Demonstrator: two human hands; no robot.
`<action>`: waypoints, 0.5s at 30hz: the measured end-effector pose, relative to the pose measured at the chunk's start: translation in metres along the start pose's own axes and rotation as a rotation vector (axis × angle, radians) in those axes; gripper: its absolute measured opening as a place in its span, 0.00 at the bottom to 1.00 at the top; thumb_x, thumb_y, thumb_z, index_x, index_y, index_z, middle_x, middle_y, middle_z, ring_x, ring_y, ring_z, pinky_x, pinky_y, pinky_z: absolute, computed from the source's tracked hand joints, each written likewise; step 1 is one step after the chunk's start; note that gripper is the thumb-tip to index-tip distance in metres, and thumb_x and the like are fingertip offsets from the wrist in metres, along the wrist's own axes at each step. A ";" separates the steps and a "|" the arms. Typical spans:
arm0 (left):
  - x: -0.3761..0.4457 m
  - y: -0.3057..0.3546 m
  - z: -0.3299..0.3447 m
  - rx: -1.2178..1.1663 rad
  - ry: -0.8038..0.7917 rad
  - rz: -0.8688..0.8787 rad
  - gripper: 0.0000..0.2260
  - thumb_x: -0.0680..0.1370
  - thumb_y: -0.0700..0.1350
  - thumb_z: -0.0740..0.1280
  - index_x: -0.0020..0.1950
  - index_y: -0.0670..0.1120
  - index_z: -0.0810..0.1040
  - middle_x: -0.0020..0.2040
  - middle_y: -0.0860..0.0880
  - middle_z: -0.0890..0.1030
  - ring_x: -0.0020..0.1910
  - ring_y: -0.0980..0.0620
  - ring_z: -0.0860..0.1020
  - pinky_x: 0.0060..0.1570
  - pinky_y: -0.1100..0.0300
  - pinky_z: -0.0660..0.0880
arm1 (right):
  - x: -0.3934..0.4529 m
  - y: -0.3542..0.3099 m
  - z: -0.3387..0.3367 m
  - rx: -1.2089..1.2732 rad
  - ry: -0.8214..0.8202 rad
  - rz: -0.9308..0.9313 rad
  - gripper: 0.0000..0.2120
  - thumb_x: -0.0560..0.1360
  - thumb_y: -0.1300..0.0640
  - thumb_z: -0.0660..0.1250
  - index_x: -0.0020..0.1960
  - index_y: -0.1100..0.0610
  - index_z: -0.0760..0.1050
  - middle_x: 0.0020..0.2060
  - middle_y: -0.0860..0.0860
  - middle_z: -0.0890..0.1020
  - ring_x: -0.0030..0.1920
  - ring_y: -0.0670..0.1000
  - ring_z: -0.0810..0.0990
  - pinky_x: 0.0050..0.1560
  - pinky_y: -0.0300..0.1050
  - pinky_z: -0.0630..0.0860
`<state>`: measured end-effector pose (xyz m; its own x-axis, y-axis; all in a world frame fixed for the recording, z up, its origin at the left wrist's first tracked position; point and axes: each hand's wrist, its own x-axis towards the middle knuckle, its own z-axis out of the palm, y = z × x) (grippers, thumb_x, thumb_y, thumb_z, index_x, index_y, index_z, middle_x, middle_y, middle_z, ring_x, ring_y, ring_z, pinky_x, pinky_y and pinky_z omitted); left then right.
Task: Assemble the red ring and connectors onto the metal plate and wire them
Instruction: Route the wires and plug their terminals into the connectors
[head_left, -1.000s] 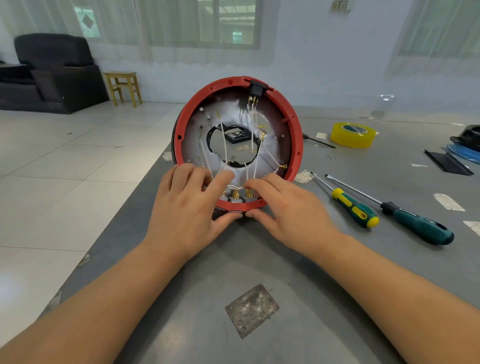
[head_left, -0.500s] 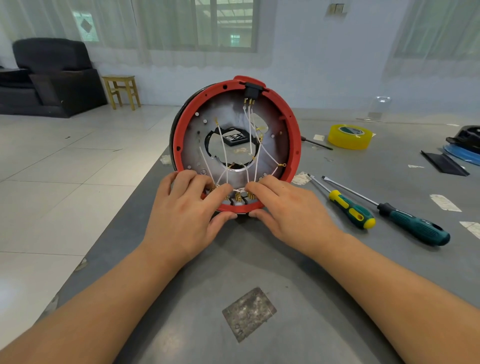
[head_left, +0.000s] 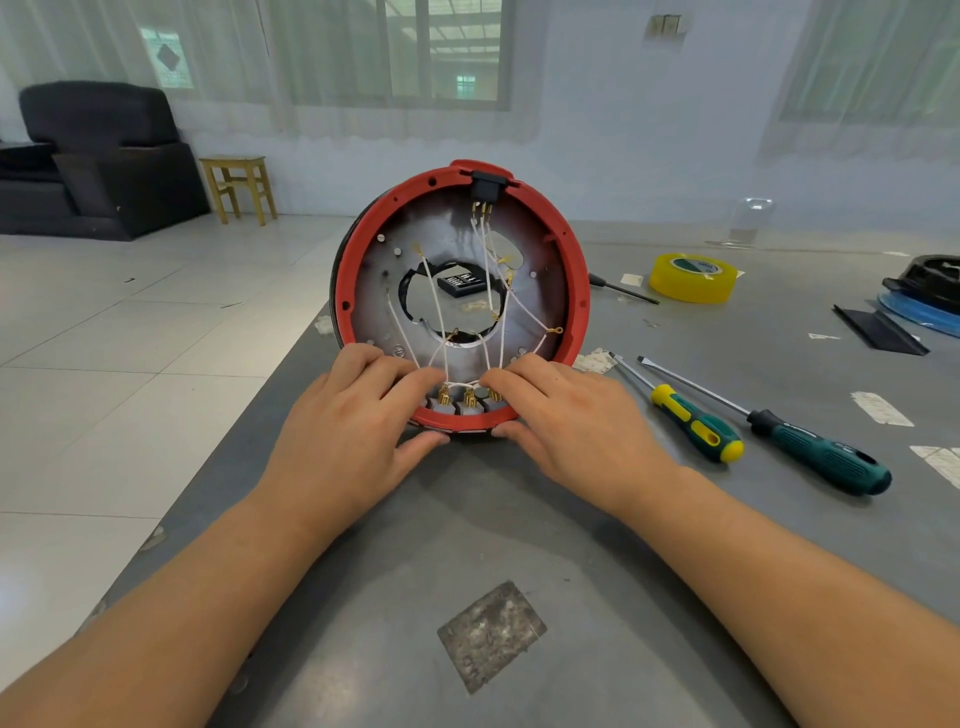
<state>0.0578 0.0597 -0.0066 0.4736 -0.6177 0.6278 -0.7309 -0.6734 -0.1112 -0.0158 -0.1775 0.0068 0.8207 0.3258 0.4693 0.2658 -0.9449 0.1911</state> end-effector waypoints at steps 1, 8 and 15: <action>0.000 0.000 0.000 -0.016 0.006 0.000 0.24 0.74 0.58 0.74 0.64 0.45 0.82 0.54 0.46 0.84 0.57 0.41 0.75 0.48 0.42 0.82 | 0.000 0.000 0.000 -0.003 -0.004 -0.007 0.21 0.80 0.46 0.66 0.70 0.51 0.72 0.59 0.48 0.78 0.52 0.52 0.81 0.45 0.51 0.80; -0.001 0.003 -0.003 -0.117 0.016 -0.044 0.23 0.77 0.57 0.70 0.65 0.43 0.82 0.53 0.46 0.84 0.56 0.44 0.73 0.47 0.45 0.82 | -0.002 -0.001 -0.006 0.031 0.049 0.015 0.20 0.82 0.49 0.65 0.72 0.54 0.74 0.59 0.53 0.78 0.46 0.55 0.81 0.42 0.53 0.80; 0.001 0.008 -0.018 -0.257 -0.037 -0.103 0.27 0.74 0.61 0.69 0.63 0.42 0.84 0.48 0.46 0.85 0.53 0.43 0.77 0.52 0.54 0.73 | -0.006 0.003 -0.026 0.158 -0.031 0.010 0.22 0.83 0.50 0.63 0.76 0.55 0.71 0.63 0.54 0.74 0.55 0.55 0.79 0.54 0.50 0.80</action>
<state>0.0437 0.0609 0.0076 0.5660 -0.5691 0.5964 -0.7765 -0.6111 0.1538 -0.0332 -0.1817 0.0275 0.8384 0.3171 0.4434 0.3315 -0.9423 0.0471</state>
